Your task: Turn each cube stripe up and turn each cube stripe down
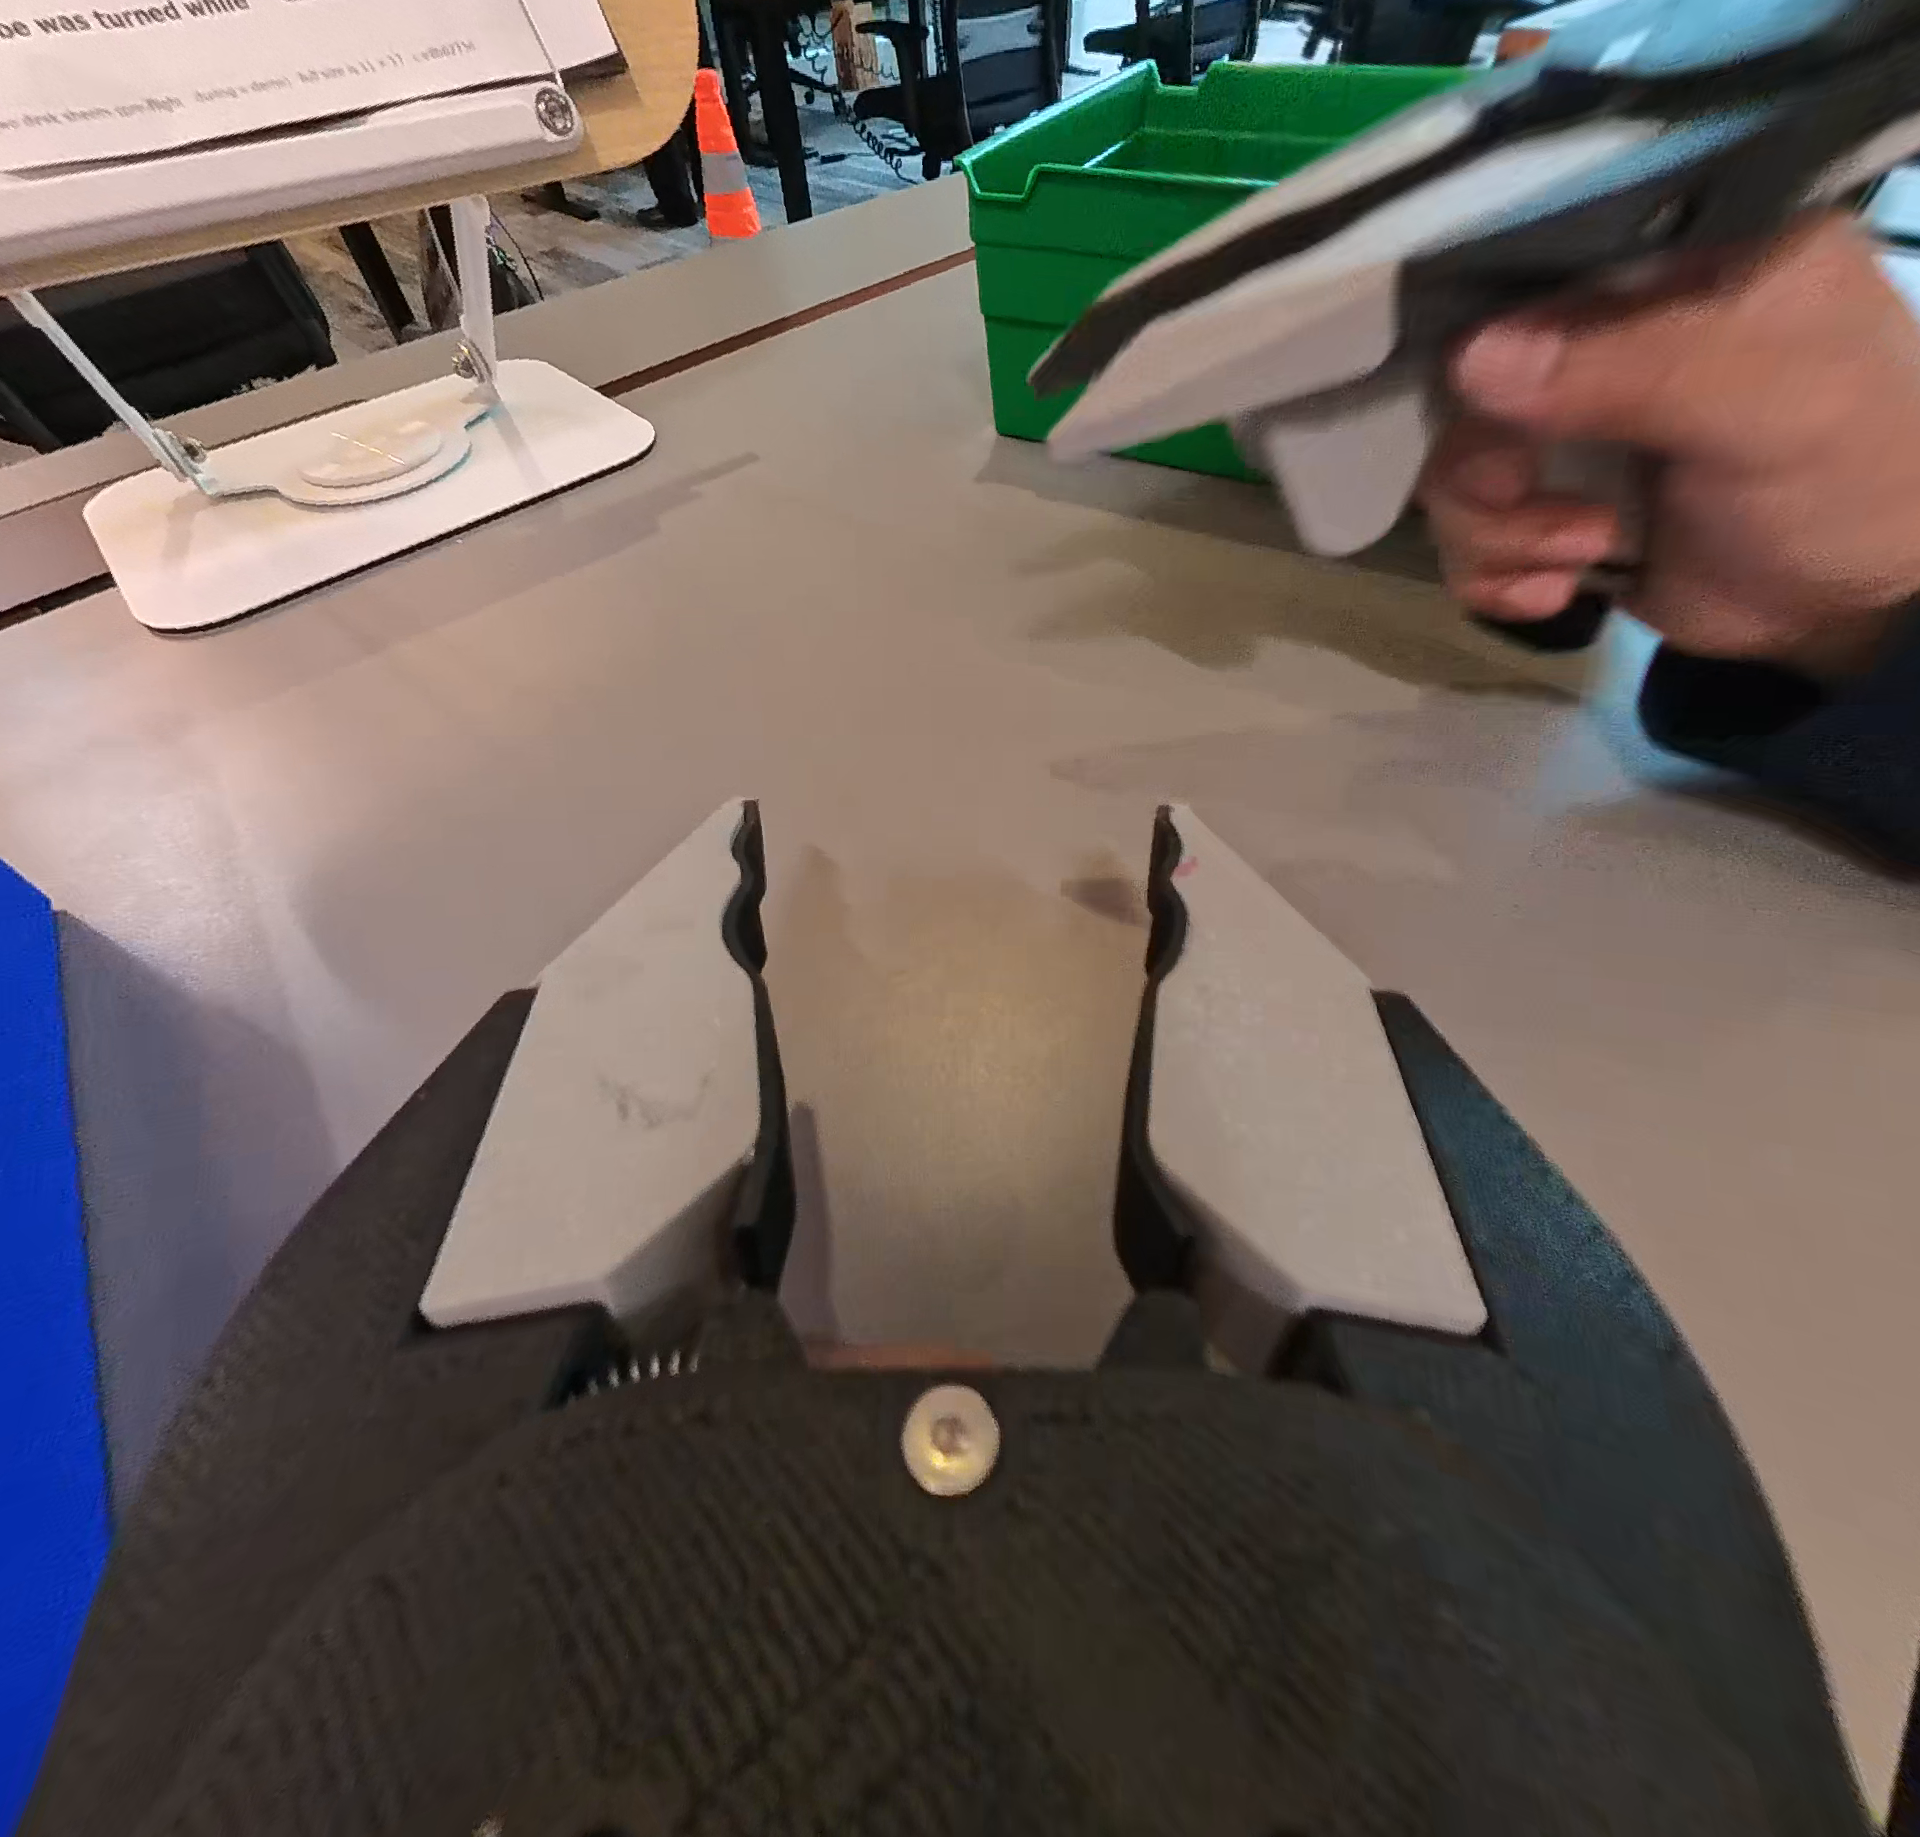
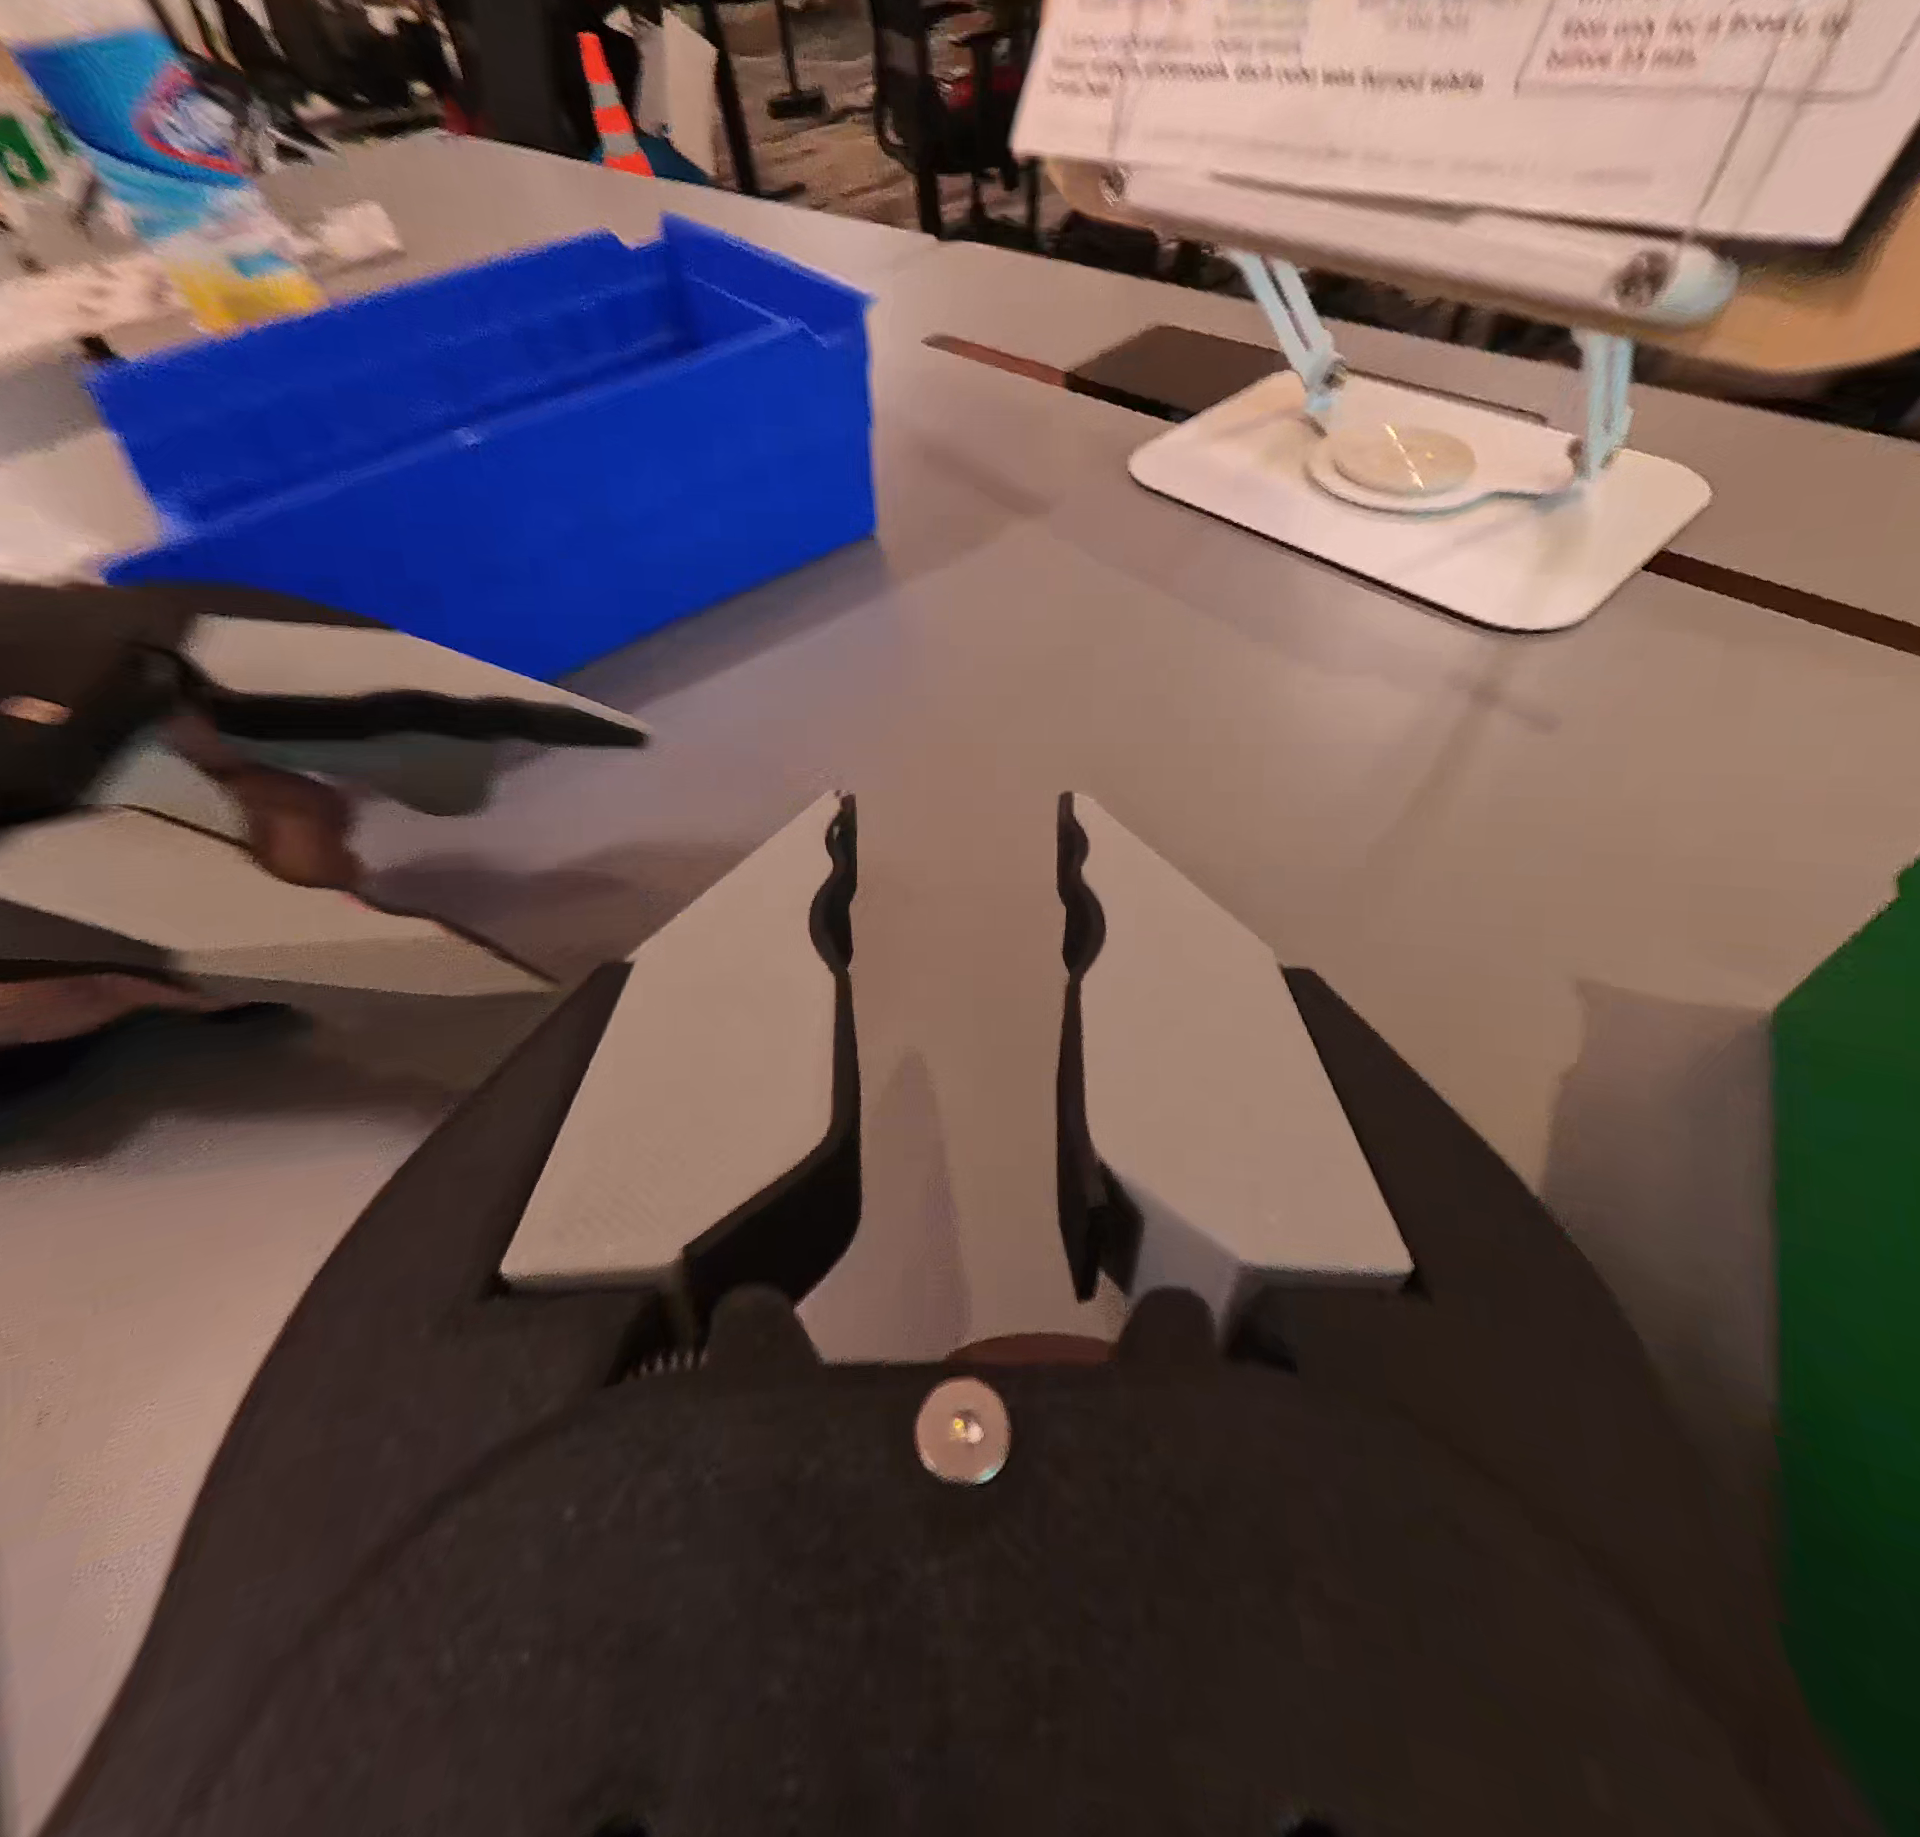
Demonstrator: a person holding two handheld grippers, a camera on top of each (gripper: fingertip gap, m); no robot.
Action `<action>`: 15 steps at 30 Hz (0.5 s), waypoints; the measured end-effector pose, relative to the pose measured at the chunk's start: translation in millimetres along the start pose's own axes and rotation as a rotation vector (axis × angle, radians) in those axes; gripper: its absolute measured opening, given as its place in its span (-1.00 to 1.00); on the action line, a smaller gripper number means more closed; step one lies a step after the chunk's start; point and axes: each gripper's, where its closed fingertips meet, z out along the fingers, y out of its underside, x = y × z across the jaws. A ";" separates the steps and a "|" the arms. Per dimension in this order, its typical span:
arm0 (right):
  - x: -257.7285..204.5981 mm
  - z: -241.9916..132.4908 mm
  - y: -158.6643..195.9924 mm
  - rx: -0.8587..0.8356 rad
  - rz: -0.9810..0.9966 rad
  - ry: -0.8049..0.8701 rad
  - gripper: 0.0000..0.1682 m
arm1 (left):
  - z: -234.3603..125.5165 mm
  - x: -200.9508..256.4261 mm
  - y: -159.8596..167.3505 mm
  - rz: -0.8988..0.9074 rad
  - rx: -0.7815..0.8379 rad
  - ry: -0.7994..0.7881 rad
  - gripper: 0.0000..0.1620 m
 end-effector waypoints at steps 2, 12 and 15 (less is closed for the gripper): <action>18.2 8.9 15.9 -0.009 -0.025 0.076 -0.59 | 0.0 0.3 0.1 0.000 0.000 0.001 -0.10; 24.0 -14.0 17.5 0.019 0.085 0.052 -0.42 | 4.8 5.2 6.1 0.030 -0.046 0.018 -0.12; 16.7 -12.9 27.5 -0.010 0.200 -0.037 -0.36 | 3.4 4.9 4.4 0.031 -0.031 0.013 -0.15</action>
